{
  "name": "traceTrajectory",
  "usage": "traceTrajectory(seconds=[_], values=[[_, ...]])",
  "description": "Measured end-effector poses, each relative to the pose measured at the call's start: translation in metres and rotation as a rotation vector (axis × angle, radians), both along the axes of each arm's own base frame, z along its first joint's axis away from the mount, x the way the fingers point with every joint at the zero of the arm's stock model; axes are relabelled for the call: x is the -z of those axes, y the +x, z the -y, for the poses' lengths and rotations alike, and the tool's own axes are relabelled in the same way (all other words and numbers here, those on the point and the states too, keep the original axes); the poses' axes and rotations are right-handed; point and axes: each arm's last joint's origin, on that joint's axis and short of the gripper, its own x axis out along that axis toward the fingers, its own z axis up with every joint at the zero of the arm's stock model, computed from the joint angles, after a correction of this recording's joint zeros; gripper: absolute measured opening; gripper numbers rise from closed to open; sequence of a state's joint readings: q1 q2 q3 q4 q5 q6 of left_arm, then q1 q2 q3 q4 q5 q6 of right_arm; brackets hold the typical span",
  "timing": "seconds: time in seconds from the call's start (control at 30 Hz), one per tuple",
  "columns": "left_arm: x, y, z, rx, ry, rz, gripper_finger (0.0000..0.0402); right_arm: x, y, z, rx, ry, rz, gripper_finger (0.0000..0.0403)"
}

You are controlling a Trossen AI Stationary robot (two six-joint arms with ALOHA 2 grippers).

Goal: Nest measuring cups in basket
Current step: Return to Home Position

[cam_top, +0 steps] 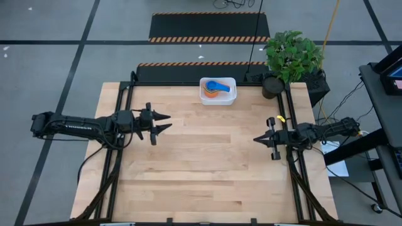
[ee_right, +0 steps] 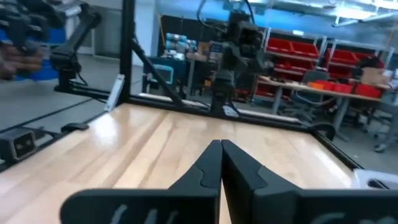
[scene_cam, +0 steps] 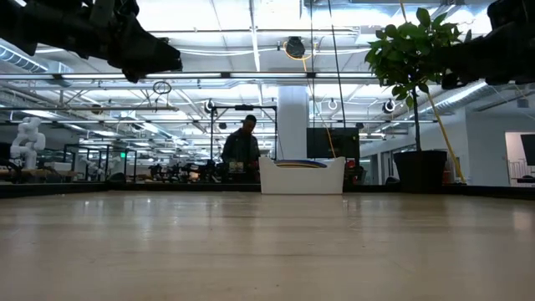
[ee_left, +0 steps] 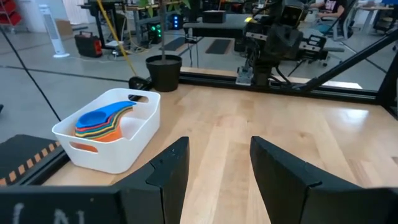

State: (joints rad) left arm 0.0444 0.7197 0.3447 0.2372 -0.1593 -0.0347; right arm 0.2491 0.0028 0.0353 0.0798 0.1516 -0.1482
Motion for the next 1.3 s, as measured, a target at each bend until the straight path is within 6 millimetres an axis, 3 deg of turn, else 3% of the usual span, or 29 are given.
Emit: traceTrajectory(seconds=[0.9,1.03,1.3], values=[[-0.003,0.000,0.000,0.010,0.069,0.017,0.0172,0.005,0.002,0.010,0.047,0.068,-0.049,0.0000],[-0.008,-0.005,0.000,0.013,0.109,0.037,0.0139,0.005,0.002,0.010,0.049,0.047,-0.047,0.0000],[-0.005,-0.017,0.002,0.047,0.123,-0.030,0.0025,0.005,0.002,0.010,0.049,0.045,-0.047,0.0000]])
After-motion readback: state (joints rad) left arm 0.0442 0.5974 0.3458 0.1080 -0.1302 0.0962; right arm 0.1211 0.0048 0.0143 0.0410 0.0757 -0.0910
